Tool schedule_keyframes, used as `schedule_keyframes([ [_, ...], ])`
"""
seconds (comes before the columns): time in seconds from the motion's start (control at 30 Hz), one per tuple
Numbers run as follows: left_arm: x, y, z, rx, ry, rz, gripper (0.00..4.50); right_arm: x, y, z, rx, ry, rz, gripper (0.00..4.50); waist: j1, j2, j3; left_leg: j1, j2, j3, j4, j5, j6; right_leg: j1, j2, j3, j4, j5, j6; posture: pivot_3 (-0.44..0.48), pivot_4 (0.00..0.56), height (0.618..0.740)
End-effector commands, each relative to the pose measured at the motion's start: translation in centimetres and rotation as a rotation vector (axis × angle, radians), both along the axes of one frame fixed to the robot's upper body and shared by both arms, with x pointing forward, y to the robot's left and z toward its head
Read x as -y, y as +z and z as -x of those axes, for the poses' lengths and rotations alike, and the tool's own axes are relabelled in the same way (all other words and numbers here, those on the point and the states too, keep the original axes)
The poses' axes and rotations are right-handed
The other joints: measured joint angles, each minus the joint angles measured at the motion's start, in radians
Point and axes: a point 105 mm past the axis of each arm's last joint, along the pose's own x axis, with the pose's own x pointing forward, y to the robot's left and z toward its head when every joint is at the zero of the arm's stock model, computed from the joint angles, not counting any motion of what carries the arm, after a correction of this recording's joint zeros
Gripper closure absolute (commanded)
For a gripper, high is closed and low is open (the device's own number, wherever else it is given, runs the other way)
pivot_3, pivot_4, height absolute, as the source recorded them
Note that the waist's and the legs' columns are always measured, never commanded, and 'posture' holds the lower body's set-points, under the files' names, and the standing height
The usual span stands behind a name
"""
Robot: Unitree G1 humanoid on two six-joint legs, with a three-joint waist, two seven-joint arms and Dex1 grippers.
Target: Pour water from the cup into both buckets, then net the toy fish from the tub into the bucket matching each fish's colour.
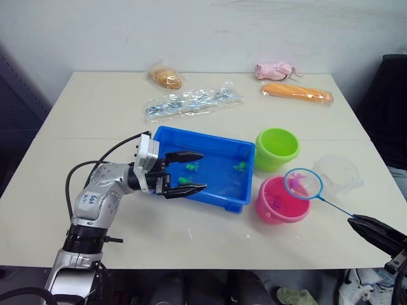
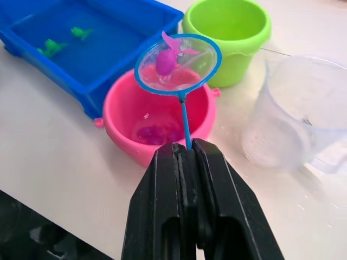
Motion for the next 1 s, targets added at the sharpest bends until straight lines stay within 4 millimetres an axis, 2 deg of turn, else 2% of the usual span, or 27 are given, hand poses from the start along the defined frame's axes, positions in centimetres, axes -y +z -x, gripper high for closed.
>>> schedule_keyframes([
  [0.03, 0.3, 0.9, 0.4, 0.042, -0.024, 0.007, 0.04, 0.3, 0.1, 0.0, 0.132, 0.033, 0.186, 4.5, 0.001, 0.0, 0.0, 0.0, 0.0, 0.0, 0.0, 0.0, 0.0, 0.0, 0.0, 0.0, -0.001, 0.0, 0.0, 0.0, 0.15, 0.74],
  [0.23, 0.5, 0.9, 0.4, 0.042, -0.028, 0.006, 0.04, 0.5, -1.5, 0.2, 0.182, 0.08, 0.321, 4.5, 0.001, 0.0, 0.0, 0.0, 0.0, 0.0, 0.0, 0.0, 0.0, 0.0, 0.0, 0.0, 0.0, 0.0, 0.0, 0.0, 0.15, 0.74],
  [0.37, 0.6, 1.2, 0.1, 0.048, -0.021, 0.016, 0.04, 0.9, -2.9, 0.6, 0.252, 0.131, 0.503, 4.5, 0.003, 0.0, 0.0, 0.0, 0.0, 0.0, 0.0, 0.0, -0.001, 0.0, 0.0, 0.0, 0.0, 0.0, 0.0, 0.0, 0.15, 0.74],
  [0.53, 0.7, 1.2, -0.1, 0.053, -0.018, 0.021, 0.04, 0.7, -2.4, 0.6, 0.427, 0.153, 0.66, 4.5, 0.001, 0.0, 0.0, 0.001, 0.0, 0.0, 0.0, 0.0, -0.001, 0.0, 0.0, 0.0, 0.0, 0.0, 0.0, 0.0, 0.15, 0.74],
  [0.77, 0.9, 1.4, -0.1, 0.057, -0.02, 0.032, 0.04, 0.9, -2.5, 0.4, 0.566, 0.268, 1.03, 4.5, -0.001, 0.0, 0.0, 0.001, 0.0, 0.0, 0.0, 0.001, -0.002, 0.0, 0.0, 0.0, 0.0, 0.0, 0.0, 0.0, 0.15, 0.74],
  [0.93, 1.2, 1.6, -0.2, 0.062, -0.022, 0.043, 0.04, 0.7, -2.0, 0.1, 0.64, 0.304, 1.181, 4.5, 0.002, 0.0, 0.0, 0.002, 0.001, 0.0, 0.001, 0.002, -0.003, 0.0, 0.001, 0.0, 0.0, -0.001, -0.001, 0.0, 0.15, 0.74],
  [1.0, 1.2, 1.6, -0.2, 0.062, -0.023, 0.043, 0.04, 1.0, -1.7, -0.1, 0.655, 0.256, 1.16, 4.5, 0.001, 0.0, 0.0, 0.002, 0.0, 0.0, 0.001, 0.002, -0.003, 0.0, 0.001, 0.001, 0.0, -0.001, -0.001, 0.0, 0.15, 0.74],
])
